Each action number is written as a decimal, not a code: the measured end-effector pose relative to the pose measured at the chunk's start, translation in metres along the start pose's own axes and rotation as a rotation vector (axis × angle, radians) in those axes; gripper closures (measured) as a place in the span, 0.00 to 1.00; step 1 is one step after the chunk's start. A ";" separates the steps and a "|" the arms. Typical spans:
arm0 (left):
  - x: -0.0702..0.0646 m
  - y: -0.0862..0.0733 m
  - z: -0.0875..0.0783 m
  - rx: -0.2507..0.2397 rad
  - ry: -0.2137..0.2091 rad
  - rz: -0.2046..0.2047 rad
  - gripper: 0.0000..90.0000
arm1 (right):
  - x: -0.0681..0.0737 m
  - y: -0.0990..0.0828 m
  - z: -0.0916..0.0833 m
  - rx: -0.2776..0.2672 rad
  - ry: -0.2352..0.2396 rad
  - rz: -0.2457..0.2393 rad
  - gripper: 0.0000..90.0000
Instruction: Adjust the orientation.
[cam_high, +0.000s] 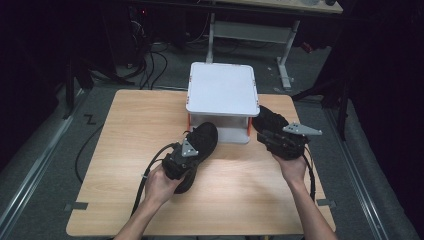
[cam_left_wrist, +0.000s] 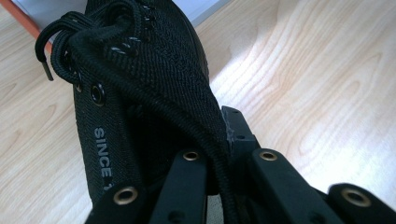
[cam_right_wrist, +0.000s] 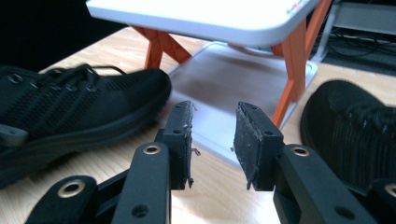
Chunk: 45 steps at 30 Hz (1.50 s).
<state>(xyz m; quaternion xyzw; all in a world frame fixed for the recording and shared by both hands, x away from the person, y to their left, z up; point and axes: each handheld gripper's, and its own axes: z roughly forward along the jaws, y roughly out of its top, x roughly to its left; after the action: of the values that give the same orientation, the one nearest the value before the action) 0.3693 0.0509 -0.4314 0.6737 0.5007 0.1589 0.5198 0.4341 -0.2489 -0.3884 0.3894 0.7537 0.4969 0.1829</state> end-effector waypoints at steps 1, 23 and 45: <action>-0.001 0.002 0.006 -0.003 0.006 0.001 0.97 | 0.000 0.003 0.000 -0.008 -0.001 -0.006 0.75; -0.007 0.018 0.061 -0.036 0.088 -0.010 0.97 | -0.002 0.072 0.045 -0.004 -0.055 -0.033 0.75; 0.003 0.031 0.105 -0.102 0.218 -0.038 0.96 | -0.005 0.080 0.080 0.065 -0.122 -0.071 0.69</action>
<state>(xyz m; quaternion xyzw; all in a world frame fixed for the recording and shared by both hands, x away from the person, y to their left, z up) 0.4639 -0.0023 -0.4484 0.6153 0.5583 0.2464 0.4990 0.5221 -0.1877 -0.3531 0.3975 0.7703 0.4408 0.2332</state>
